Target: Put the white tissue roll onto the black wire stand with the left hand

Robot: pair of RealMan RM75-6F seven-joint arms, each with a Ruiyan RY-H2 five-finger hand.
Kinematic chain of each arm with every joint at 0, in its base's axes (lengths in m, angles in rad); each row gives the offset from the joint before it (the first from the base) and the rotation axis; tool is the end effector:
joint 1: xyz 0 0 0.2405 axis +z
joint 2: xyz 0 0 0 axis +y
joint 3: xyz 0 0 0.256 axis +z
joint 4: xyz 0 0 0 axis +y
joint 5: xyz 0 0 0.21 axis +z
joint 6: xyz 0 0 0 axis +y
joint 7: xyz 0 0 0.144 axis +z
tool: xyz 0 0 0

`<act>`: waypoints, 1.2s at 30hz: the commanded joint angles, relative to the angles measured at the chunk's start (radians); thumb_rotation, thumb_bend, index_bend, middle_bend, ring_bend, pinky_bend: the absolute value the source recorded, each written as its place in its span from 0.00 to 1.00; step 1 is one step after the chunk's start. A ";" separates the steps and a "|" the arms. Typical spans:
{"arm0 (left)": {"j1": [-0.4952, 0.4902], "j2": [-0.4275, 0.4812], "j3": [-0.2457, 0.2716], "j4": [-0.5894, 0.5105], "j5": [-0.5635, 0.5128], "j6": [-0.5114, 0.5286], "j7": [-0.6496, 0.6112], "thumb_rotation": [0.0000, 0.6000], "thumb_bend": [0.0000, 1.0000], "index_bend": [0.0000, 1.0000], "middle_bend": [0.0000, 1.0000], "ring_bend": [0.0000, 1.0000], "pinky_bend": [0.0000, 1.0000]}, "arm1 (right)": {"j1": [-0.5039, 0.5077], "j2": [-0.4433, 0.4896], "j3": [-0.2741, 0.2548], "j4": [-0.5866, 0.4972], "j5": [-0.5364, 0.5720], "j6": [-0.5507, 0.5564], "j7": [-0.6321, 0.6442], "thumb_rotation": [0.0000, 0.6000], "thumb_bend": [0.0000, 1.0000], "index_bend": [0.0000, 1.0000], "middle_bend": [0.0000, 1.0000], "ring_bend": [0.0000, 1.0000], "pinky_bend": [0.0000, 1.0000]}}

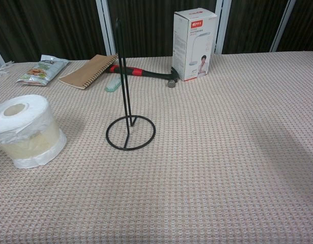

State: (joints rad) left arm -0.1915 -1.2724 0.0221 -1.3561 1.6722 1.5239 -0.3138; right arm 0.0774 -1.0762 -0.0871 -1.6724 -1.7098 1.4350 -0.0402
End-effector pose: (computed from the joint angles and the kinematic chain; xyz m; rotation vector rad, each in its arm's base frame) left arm -0.3068 0.2004 0.1168 -1.5542 -0.9775 -1.1913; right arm -0.2901 -0.1439 0.1324 1.6707 -0.9412 0.8685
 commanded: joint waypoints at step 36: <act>-0.164 -0.375 -0.054 0.389 -0.099 -0.219 -0.456 1.00 0.32 0.00 0.00 0.00 0.00 | -0.006 0.013 0.021 0.000 0.025 0.025 0.032 1.00 0.00 0.00 0.00 0.00 0.00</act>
State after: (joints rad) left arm -0.3456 -1.6446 -0.0297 -0.9594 1.5796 1.3203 -0.7442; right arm 0.0714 -1.0634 -0.0657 -1.6721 -1.6847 1.4605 -0.0085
